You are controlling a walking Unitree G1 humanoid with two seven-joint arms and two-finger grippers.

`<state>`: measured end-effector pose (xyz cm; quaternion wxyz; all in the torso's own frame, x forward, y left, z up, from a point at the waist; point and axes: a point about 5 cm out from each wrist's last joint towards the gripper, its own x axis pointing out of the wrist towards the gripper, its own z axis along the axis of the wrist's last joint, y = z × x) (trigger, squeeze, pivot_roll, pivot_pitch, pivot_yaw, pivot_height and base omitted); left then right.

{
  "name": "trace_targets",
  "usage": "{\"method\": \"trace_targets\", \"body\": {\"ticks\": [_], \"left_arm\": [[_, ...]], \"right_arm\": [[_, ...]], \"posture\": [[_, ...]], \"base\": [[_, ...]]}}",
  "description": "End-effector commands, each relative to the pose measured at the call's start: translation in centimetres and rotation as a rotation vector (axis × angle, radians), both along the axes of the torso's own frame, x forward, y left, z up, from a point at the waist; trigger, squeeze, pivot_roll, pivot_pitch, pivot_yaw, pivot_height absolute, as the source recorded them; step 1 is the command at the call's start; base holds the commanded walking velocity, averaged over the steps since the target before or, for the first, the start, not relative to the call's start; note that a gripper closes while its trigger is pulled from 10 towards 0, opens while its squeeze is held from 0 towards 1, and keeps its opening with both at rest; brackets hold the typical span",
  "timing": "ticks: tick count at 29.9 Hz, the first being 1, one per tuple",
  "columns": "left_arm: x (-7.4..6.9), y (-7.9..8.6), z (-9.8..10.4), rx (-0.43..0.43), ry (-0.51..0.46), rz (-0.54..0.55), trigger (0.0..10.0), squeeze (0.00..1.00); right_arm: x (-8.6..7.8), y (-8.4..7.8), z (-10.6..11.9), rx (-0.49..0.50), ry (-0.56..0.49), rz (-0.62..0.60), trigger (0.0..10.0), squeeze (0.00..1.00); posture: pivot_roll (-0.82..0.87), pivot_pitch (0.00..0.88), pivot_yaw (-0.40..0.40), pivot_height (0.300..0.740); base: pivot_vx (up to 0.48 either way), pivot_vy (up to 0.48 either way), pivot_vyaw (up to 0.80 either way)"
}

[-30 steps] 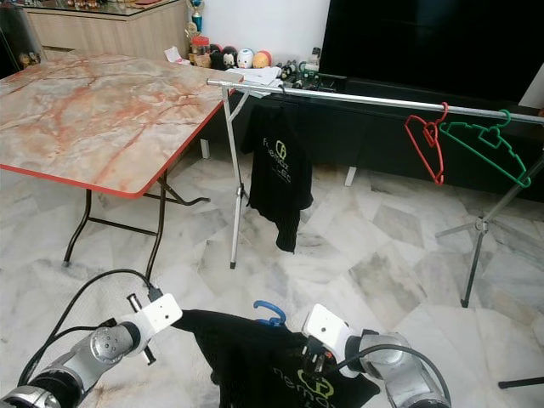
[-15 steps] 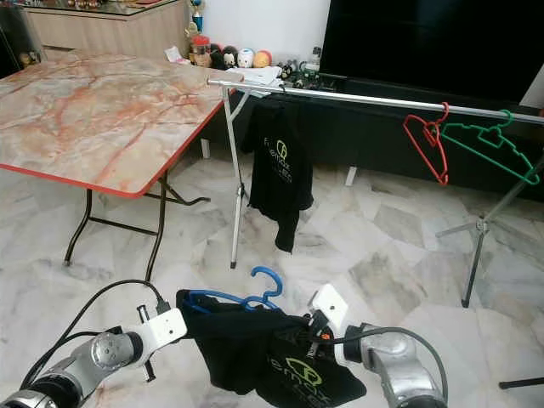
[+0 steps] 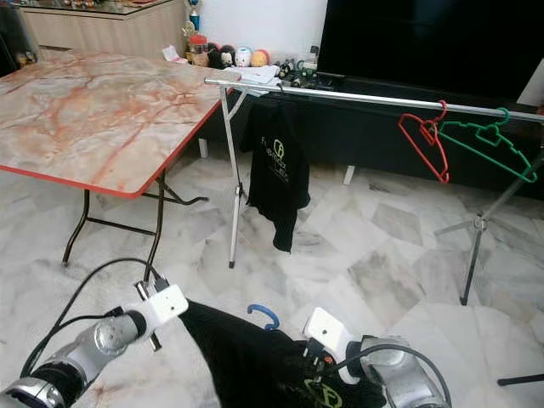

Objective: Hang hanger

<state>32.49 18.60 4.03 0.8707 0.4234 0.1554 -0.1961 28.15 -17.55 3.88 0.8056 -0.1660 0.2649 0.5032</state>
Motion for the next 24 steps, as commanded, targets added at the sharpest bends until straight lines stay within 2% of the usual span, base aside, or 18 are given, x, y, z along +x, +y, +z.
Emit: {"method": "trace_targets", "body": {"ticks": [1, 3, 4, 5, 6, 7, 8, 9, 11, 14, 17, 18, 20, 23, 24], "left_arm": [[0.0, 3.5, 0.4, 0.108, -0.012, 0.129, 0.0, 0.00], [-0.5, 4.1, -0.3, 0.186, 0.033, 0.122, 0.0, 0.00], [-1.2, 4.1, -1.3, 0.214, 0.122, 0.078, 0.0, 0.00], [-1.2, 4.1, -1.3, 0.214, 0.122, 0.078, 0.0, 0.00], [-1.8, 4.1, -2.1, 0.231, 0.195, 0.046, 0.0, 0.00], [-2.6, 4.0, -2.9, 0.232, 0.267, 0.017, 0.0, 0.00], [-2.6, 4.0, -2.9, 0.232, 0.267, 0.017, 0.0, 0.00], [-3.4, 3.7, -3.7, 0.199, 0.333, -0.012, 0.0, 0.00], [-4.0, 3.2, -4.3, 0.171, 0.391, -0.057, 0.0, 0.00], [-4.2, 1.7, -4.4, 0.091, 0.423, -0.146, 0.0, 0.00], [-4.3, 1.1, -4.4, 0.055, 0.445, -0.178, 0.0, 0.00], [-4.2, 0.7, -4.2, 0.018, 0.445, -0.193, 0.0, 0.00], [-4.0, 0.4, -4.0, 0.012, 0.434, -0.215, 0.0, 0.00], [-3.0, -0.5, -2.6, -0.026, 0.351, -0.263, 0.0, 0.00], [-2.2, -1.0, -1.6, -0.074, 0.285, -0.254, 9.2, 0.00]], "right_arm": [[0.3, -1.0, 0.7, 0.012, -0.019, -0.033, 10.0, 0.00], [0.7, -1.3, 1.4, 0.025, -0.054, -0.035, 10.0, 0.00], [1.4, -1.7, 2.3, 0.058, -0.095, -0.083, 10.0, 0.00], [1.4, -1.7, 2.3, 0.058, -0.095, -0.083, 10.0, 0.00], [1.9, -2.0, 3.2, 0.109, -0.117, -0.116, 10.0, 0.00], [2.3, -2.3, 4.0, 0.159, -0.138, -0.137, 10.0, 0.00], [2.3, -2.3, 4.0, 0.159, -0.138, -0.137, 10.0, 0.00], [2.6, -2.7, 4.6, 0.182, -0.158, -0.162, 10.0, 0.00], [2.9, -3.2, 4.9, 0.164, -0.181, -0.189, 10.0, 0.00], [3.2, -3.6, 4.5, 0.125, -0.188, -0.233, 10.0, 0.00], [3.1, -2.9, 4.5, 0.193, -0.169, -0.220, 10.0, 0.00], [3.0, -2.3, 4.6, 0.239, -0.158, -0.206, 10.0, 0.00], [2.9, -1.9, 4.8, 0.272, -0.151, -0.193, 10.0, 0.00], [2.4, -1.2, 3.9, 0.219, -0.121, -0.135, 10.0, 0.00], [2.0, -1.0, 3.0, 0.162, -0.103, -0.100, 10.0, 0.00]], "posture": [[0.09, 0.054, -0.032, 0.740], [0.09, 0.054, -0.031, 0.740], [0.09, 0.055, -0.031, 0.740], [0.09, 0.055, -0.031, 0.740], [0.09, 0.055, -0.032, 0.740], [0.09, 0.056, -0.032, 0.740], [0.09, 0.056, -0.032, 0.740], [0.09, 0.056, -0.032, 0.740], [0.08, 0.054, -0.033, 0.740], [0.09, 0.058, -0.037, 0.740], [0.09, 0.058, -0.038, 0.740], [0.09, 0.057, -0.038, 0.740], [0.09, 0.057, -0.038, 0.740], [0.09, 0.056, -0.036, 0.740], [0.09, 0.056, -0.038, 0.740]], "base": [[0.000, 0.000, 0.00], [0.000, 0.000, 0.00], [0.000, 0.000, 0.00], [0.000, 0.000, 0.00], [0.000, 0.000, 0.00], [0.000, 0.000, 0.00], [0.000, 0.000, 0.00], [0.000, 0.000, 0.00], [0.000, 0.000, 0.00], [0.000, 0.000, 0.00], [0.000, 0.000, 0.00], [0.000, 0.000, 0.00], [0.000, 0.000, 0.00], [0.000, 0.000, 0.00], [0.000, 0.000, 0.00]]}}
